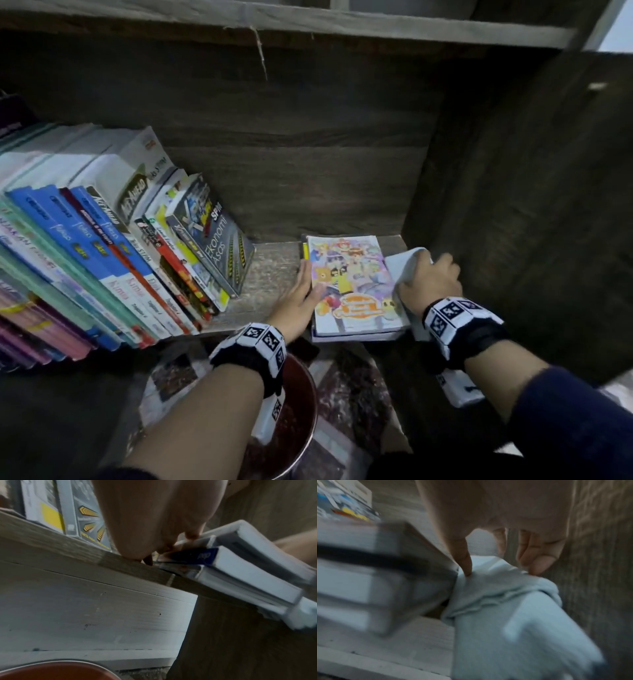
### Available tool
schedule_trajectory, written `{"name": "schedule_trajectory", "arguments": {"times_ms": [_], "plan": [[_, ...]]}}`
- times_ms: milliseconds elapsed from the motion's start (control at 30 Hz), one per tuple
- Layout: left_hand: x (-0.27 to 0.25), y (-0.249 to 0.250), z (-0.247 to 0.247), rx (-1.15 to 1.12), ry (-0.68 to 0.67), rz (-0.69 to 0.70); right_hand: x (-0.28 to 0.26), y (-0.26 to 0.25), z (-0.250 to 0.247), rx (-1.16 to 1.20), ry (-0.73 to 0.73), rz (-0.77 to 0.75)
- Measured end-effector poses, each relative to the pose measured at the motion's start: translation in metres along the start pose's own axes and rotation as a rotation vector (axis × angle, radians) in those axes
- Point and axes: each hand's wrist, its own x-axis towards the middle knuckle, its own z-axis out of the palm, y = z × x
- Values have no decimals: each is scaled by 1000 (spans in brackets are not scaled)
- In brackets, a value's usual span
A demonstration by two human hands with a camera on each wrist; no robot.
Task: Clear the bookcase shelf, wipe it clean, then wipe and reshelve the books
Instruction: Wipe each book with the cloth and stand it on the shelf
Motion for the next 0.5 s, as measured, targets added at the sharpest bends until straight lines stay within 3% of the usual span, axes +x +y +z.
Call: {"name": "schedule_trajectory", "arguments": {"times_ms": [67,233,400,500], "plan": [[1,0,2,-37,8,-17,1,3,8,-29,101,4],[3,-6,-2,-102,-37,-49,4,11,11,62,-30,-75],[3,-5,2,-53,-35,-48,7,9,-19,298,245,-101],[4,-8,3,-57,-23,-35,13,0,-48,499,238,-293]]}}
